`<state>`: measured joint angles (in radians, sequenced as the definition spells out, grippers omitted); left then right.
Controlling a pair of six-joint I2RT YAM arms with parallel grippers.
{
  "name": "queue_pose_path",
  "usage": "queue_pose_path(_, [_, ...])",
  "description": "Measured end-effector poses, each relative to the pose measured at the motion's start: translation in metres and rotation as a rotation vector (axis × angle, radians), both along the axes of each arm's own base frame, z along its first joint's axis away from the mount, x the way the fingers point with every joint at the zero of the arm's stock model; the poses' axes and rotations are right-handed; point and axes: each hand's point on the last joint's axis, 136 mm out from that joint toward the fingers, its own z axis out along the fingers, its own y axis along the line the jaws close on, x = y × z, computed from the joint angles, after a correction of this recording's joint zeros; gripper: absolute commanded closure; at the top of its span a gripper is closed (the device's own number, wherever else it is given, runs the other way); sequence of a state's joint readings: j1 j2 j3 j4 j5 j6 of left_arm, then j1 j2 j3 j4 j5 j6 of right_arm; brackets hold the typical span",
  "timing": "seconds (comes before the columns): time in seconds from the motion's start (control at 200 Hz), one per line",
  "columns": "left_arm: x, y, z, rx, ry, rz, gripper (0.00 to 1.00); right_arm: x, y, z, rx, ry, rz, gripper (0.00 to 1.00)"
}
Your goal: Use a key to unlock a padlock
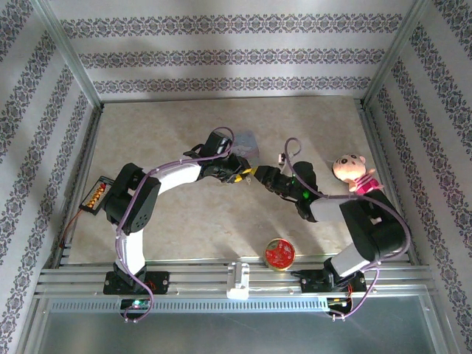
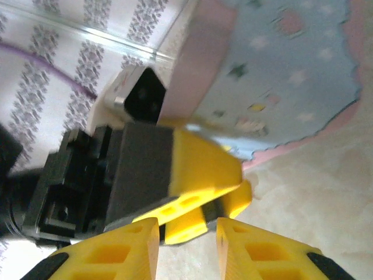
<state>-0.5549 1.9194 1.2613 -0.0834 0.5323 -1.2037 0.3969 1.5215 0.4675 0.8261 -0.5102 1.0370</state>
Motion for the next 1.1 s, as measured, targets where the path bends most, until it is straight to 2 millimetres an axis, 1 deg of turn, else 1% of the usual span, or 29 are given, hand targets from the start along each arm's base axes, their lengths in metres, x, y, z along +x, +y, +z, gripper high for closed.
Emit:
queue_pose_path(0.085, [0.000,-0.001,0.000,-0.003,0.001,-0.003,1.00,-0.003,-0.002,-0.002,-0.056,-0.008,-0.008,0.69])
queue_pose_path(0.23, [-0.001,-0.001,0.001,-0.007,0.003,-0.007,1.00,-0.006,-0.008,-0.019,-0.129,0.027,-0.023,0.70])
queue_pose_path(0.395, [-0.001,-0.001,0.001,-0.007,0.003,-0.007,1.00,-0.016,0.004,-0.033,-0.154,0.054,0.020,0.74])
queue_pose_path(0.48, [-0.001,-0.001,0.001,-0.007,0.003,-0.007,1.00,-0.017,0.007,-0.040,-0.156,0.069,0.028,0.75])
queue_pose_path(0.755, [-0.001,-0.001,0.001,-0.008,0.001,-0.006,1.00,-0.012,0.013,-0.039,-0.131,0.050,0.042,0.77])
queue_pose_path(0.95, [-0.001,-0.002,0.002,-0.012,0.002,-0.009,1.00,-0.005,0.015,-0.030,-0.118,0.025,0.035,0.80])
queue_pose_path(1.1, [-0.001,-0.002,0.002,-0.013,0.001,-0.009,1.00,-0.004,0.013,-0.031,-0.116,0.032,0.029,0.83])
